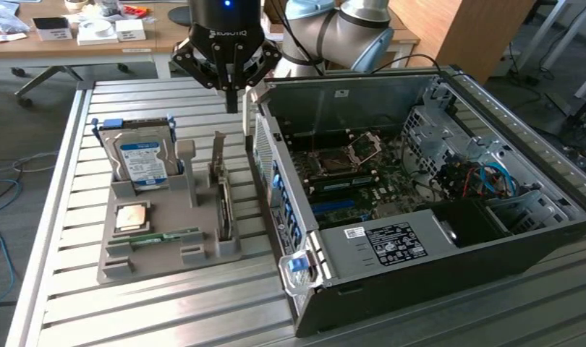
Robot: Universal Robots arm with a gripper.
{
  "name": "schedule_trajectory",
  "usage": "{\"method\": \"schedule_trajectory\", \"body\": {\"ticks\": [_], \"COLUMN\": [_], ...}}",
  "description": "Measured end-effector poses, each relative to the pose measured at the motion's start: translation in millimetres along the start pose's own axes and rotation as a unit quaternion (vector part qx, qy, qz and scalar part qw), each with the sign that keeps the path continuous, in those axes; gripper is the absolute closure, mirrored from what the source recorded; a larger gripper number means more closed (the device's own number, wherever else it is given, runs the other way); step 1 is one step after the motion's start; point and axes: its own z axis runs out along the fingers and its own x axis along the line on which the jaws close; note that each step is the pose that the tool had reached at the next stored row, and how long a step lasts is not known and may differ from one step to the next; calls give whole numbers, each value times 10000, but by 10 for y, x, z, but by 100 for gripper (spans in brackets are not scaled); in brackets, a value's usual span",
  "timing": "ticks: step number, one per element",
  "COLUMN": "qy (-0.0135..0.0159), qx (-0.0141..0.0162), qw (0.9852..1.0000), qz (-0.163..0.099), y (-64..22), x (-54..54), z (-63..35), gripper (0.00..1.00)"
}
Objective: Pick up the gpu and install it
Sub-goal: 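Reach for the gpu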
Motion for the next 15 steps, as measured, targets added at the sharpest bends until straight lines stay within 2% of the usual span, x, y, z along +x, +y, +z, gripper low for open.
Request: {"method": "schedule_trajectory", "body": {"ticks": [11,15], "qy": [0,0], "qx": [0,0], "qw": [10000,10000], "qz": [0,0], "y": [-5,-45], "x": [47,44], "z": [-1,-2], "gripper": [89,89]}}
